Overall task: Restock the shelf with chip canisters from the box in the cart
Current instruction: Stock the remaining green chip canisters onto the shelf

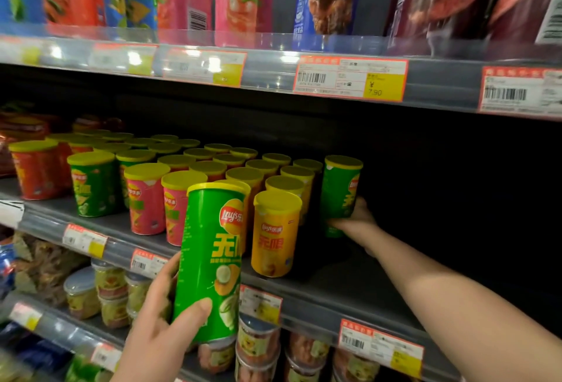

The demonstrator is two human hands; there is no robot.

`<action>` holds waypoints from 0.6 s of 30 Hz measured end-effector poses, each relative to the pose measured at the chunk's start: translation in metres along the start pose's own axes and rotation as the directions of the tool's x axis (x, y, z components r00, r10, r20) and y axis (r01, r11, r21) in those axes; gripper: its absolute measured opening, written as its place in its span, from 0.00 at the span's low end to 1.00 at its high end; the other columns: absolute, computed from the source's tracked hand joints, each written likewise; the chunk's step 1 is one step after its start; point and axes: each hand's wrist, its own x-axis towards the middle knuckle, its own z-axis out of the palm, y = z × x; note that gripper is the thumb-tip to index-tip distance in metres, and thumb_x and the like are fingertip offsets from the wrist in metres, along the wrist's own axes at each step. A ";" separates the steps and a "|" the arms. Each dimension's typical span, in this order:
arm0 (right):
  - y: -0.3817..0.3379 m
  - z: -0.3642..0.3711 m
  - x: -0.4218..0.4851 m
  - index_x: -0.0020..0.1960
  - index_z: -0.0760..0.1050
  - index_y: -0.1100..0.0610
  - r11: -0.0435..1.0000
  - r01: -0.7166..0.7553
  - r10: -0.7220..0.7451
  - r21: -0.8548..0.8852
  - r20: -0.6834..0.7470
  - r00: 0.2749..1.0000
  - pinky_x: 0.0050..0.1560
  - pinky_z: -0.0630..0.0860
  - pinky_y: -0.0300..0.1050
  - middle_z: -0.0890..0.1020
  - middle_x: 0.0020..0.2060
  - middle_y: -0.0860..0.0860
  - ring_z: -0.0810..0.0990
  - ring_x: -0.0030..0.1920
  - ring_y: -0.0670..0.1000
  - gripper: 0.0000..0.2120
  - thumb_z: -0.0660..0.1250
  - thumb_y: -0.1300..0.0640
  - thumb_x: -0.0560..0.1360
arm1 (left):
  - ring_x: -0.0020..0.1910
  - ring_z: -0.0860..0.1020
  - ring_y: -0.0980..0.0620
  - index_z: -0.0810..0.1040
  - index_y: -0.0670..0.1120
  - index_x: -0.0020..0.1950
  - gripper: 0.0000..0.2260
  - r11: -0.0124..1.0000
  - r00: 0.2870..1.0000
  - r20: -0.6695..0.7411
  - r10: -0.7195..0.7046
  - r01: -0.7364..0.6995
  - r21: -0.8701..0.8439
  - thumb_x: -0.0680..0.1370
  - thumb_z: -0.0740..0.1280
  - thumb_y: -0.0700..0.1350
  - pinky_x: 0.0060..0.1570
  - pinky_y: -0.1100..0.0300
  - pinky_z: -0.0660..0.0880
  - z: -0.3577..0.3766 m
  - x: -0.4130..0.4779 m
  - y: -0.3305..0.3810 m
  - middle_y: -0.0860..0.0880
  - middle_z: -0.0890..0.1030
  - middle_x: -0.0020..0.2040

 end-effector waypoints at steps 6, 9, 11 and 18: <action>-0.003 0.006 0.007 0.67 0.64 0.60 0.999 -0.020 0.018 -0.026 -0.063 0.998 0.57 0.73 0.48 0.74 0.63 0.59 0.74 0.62 0.59 0.35 0.77 0.57 0.66 | 0.51 0.81 0.49 0.75 0.64 0.53 0.33 1.000 0.999 -0.034 -0.003 0.003 0.000 0.49 0.74 0.50 0.34 0.61 0.80 0.000 0.000 0.003 0.53 0.82 0.54; -0.002 0.006 0.008 0.69 0.61 0.60 0.999 -0.030 0.029 -0.038 -0.042 0.999 0.58 0.71 0.48 0.72 0.65 0.60 0.73 0.64 0.60 0.35 0.75 0.59 0.68 | 0.47 0.82 0.52 0.74 0.63 0.52 0.28 1.000 0.998 -0.060 0.000 0.001 0.005 0.56 0.73 0.44 0.31 0.64 0.79 0.000 -0.001 0.006 0.55 0.82 0.51; 0.000 0.006 0.008 0.70 0.60 0.61 0.998 -0.032 0.031 -0.056 -0.025 0.999 0.59 0.71 0.49 0.72 0.65 0.60 0.72 0.64 0.60 0.34 0.74 0.62 0.69 | 0.45 0.83 0.54 0.74 0.64 0.52 0.28 1.000 0.999 -0.052 0.002 -0.001 0.008 0.56 0.73 0.44 0.31 0.64 0.79 -0.002 -0.001 0.007 0.56 0.82 0.50; 0.000 0.006 0.008 0.68 0.63 0.60 0.996 -0.069 0.066 -0.053 -0.043 0.997 0.59 0.72 0.51 0.73 0.64 0.59 0.73 0.63 0.60 0.33 0.75 0.60 0.69 | 0.44 0.83 0.56 0.74 0.63 0.53 0.32 0.998 0.999 -0.020 0.043 -0.042 0.038 0.48 0.71 0.52 0.34 0.62 0.78 -0.003 0.000 0.011 0.59 0.84 0.46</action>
